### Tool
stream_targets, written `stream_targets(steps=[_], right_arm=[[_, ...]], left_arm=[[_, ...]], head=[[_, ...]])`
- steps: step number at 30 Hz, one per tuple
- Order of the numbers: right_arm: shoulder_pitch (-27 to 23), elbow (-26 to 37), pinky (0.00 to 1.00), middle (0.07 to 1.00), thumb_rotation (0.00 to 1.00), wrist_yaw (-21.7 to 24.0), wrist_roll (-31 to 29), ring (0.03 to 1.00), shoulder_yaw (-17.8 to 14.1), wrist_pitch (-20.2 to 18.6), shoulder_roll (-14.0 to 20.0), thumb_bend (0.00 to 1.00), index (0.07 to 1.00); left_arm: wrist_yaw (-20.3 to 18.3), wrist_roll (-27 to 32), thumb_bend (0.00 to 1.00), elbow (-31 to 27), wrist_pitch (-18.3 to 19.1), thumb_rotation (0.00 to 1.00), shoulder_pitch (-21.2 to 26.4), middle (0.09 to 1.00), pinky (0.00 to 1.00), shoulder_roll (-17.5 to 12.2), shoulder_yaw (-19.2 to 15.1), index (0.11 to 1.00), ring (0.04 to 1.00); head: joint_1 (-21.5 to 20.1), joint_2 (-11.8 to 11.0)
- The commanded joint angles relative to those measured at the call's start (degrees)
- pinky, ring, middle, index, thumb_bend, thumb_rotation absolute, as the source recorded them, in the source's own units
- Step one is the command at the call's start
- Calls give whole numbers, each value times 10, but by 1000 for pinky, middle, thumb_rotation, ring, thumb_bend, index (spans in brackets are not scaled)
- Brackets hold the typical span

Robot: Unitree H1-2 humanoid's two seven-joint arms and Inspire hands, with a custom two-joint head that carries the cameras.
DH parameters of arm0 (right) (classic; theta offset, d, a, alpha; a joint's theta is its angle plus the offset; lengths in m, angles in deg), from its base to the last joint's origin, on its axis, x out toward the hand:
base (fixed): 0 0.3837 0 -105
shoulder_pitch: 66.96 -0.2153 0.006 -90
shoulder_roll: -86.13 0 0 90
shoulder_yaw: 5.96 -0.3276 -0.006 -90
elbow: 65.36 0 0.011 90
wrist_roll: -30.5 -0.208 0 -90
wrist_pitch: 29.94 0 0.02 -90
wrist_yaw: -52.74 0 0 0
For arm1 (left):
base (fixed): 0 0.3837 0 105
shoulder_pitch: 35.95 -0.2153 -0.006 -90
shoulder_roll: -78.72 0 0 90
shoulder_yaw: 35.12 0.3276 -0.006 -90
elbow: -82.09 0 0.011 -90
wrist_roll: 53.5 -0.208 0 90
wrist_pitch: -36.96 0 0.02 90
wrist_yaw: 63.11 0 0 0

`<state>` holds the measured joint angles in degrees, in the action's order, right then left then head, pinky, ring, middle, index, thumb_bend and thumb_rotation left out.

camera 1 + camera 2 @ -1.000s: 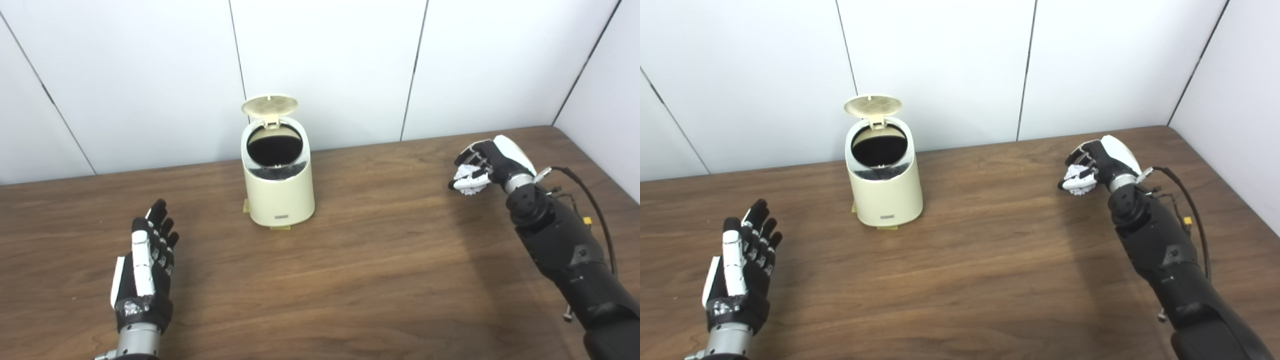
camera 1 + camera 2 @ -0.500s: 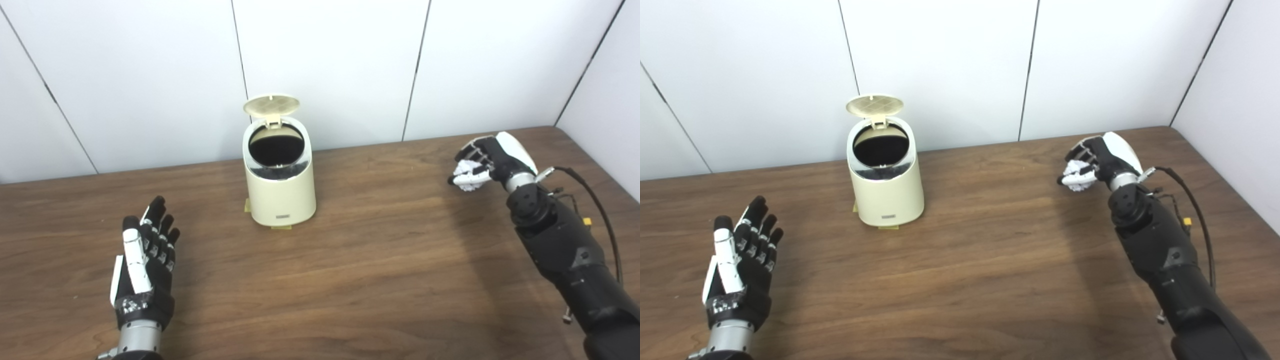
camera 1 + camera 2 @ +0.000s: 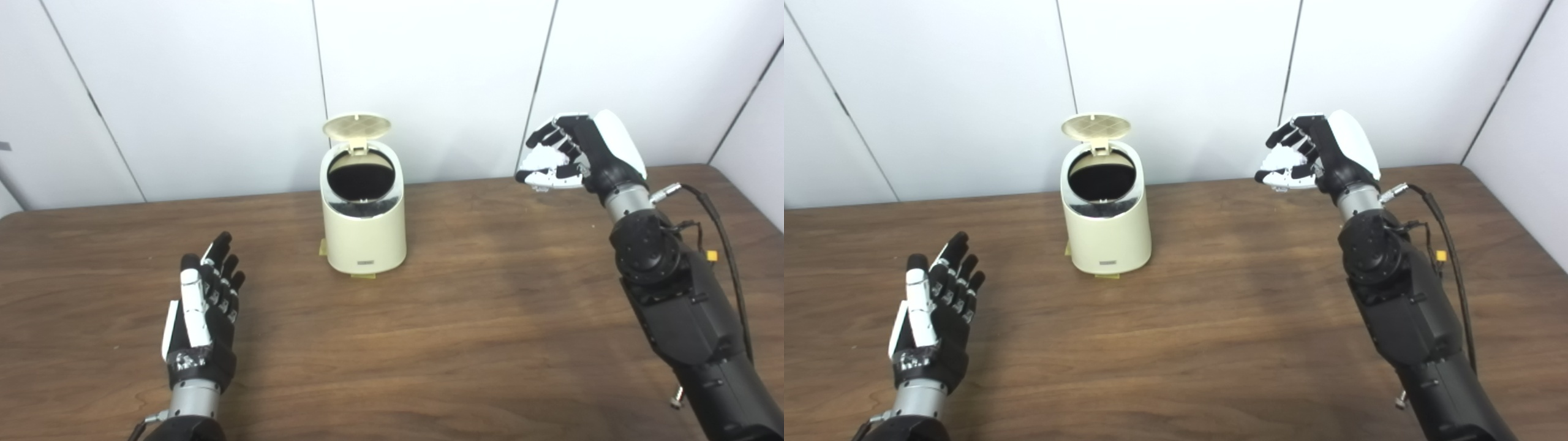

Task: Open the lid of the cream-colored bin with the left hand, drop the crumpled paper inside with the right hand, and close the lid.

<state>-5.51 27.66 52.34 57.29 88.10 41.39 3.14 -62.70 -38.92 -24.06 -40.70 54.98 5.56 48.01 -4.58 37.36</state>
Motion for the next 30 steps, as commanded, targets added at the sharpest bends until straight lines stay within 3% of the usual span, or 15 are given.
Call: stream_targets(steps=[1,5,15,23,30], right_arm=[[-29,33,294,508,0,-4,5,403,0,13,-6,494,517],[-37,58,294,505,0,3,7,399,14,28,-27,494,522],[-62,45,316,501,0,-10,26,392,66,119,-92,495,520],[-82,27,328,495,0,-6,60,390,90,124,-133,496,521],[-100,-53,351,491,0,-22,52,390,92,141,-170,497,527]], left_arm=[[1,-5,456,-5,-23,941,14,1000,1000,7,5,947,1000],[1,-5,429,-2,-28,919,12,997,1000,12,8,942,1000],[0,-17,417,6,-39,895,8,1000,1000,18,16,946,1000],[10,-31,388,17,-54,858,10,988,1000,25,21,915,1000],[11,-30,385,11,-52,846,8,984,1000,22,23,914,1000]], head=[[0,0],[18,-5],[37,-13],[46,-18],[46,-21]])
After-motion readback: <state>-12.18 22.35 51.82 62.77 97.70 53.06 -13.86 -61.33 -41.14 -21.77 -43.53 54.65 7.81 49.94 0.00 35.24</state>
